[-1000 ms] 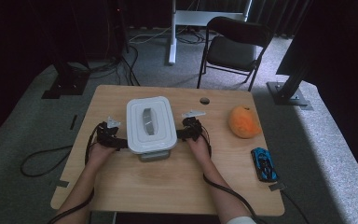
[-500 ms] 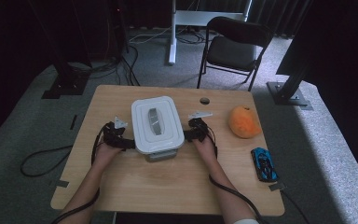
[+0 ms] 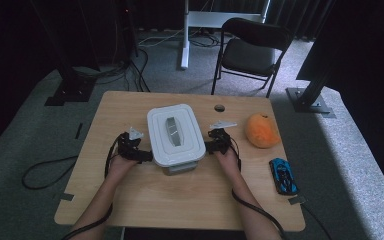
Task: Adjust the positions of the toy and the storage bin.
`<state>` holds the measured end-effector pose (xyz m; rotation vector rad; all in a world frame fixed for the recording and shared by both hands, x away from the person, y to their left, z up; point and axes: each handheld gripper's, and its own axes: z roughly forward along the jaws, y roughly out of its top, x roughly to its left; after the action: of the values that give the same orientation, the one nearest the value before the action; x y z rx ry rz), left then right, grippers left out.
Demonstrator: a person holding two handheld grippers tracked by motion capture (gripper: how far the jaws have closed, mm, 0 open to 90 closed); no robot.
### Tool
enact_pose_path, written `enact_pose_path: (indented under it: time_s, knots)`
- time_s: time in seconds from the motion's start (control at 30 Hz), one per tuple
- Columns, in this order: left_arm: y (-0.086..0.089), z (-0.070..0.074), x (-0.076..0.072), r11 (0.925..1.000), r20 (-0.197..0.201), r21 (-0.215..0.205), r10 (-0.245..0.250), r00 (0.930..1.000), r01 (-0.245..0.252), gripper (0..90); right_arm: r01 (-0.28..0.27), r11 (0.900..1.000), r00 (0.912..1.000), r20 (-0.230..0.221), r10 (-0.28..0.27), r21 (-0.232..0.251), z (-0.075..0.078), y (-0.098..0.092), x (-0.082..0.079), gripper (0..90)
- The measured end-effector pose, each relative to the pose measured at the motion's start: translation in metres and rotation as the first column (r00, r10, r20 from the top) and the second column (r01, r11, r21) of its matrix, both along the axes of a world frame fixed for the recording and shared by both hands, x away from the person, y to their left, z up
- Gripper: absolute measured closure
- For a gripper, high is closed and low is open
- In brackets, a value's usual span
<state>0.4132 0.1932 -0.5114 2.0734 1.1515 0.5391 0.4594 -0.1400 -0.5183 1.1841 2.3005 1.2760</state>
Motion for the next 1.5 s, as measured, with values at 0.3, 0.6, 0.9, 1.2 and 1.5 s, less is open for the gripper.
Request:
enact_pose_path:
  time_s: [0.3,0.6,0.9,1.2,1.5]
  knots:
    - [-0.017,0.001,-0.001,0.9998,0.005,0.009,-0.019,0.9998,0.019,1.3,0.002,1.0,1.0,-0.003,-0.002,-0.002,0.001,-0.021,-0.006,22.8]
    - [-0.024,0.001,-0.006,0.9991,0.008,0.006,-0.043,0.9991,0.043,1.3,0.005,1.0,1.0,-0.004,-0.005,-0.011,0.003,-0.03,-0.009,23.3]
    - [-0.017,-0.006,0.001,0.9999,-0.021,-0.015,-0.005,0.9998,0.005,1.2,0.034,0.999,0.9979,-0.054,-0.035,-0.022,-0.007,-0.036,-0.002,15.6]
    - [-0.004,-0.004,0.015,0.9993,-0.028,-0.022,0.028,0.9992,-0.029,1.2,0.096,0.995,0.9924,-0.074,-0.098,-0.038,-0.012,-0.041,0.021,15.6]
    - [-0.007,-0.004,0.028,0.9991,-0.027,-0.026,0.034,0.999,-0.035,1.2,0.087,0.994,0.9926,-0.079,-0.092,-0.06,-0.011,-0.029,0.041,15.6]
